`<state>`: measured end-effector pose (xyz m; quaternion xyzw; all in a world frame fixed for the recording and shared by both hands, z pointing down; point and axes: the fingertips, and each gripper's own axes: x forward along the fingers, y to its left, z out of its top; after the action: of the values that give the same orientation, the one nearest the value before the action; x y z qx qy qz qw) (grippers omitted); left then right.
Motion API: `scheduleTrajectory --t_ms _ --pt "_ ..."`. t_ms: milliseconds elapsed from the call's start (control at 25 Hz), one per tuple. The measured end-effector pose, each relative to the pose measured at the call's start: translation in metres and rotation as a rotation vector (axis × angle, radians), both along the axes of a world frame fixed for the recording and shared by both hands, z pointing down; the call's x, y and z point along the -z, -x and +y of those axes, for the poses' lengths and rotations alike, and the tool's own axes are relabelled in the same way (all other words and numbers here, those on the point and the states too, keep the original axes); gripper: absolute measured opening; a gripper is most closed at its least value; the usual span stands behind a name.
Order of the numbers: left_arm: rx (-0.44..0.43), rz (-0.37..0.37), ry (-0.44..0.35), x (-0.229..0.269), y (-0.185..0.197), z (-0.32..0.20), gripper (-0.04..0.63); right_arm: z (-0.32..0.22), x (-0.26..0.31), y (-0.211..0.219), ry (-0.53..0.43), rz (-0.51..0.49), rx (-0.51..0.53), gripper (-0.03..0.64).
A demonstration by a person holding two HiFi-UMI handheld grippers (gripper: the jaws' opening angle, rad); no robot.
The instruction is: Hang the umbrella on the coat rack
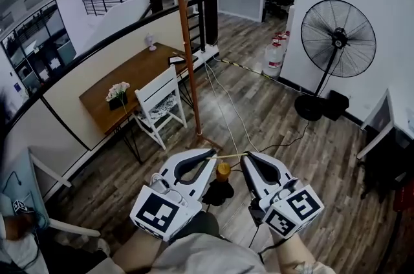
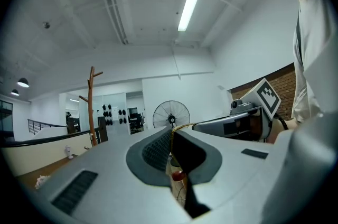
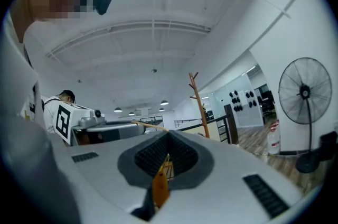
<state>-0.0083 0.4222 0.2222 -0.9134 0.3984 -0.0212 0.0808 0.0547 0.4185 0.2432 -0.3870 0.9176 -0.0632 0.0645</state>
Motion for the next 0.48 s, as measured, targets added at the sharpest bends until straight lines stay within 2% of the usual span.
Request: scheduleTrajectory --t_ms 120,480 --pt "-0.004 0.0 0.032 -0.011 -0.01 -0.005 0.0 -0.005 -0.011 -0.01 0.028 0.004 -0.007 0.003" --pt "-0.067 -0.011 0.059 -0.033 -0.032 -0.038 0.0 -0.036 -0.032 -0.031 0.054 0.012 -0.04 0.003"
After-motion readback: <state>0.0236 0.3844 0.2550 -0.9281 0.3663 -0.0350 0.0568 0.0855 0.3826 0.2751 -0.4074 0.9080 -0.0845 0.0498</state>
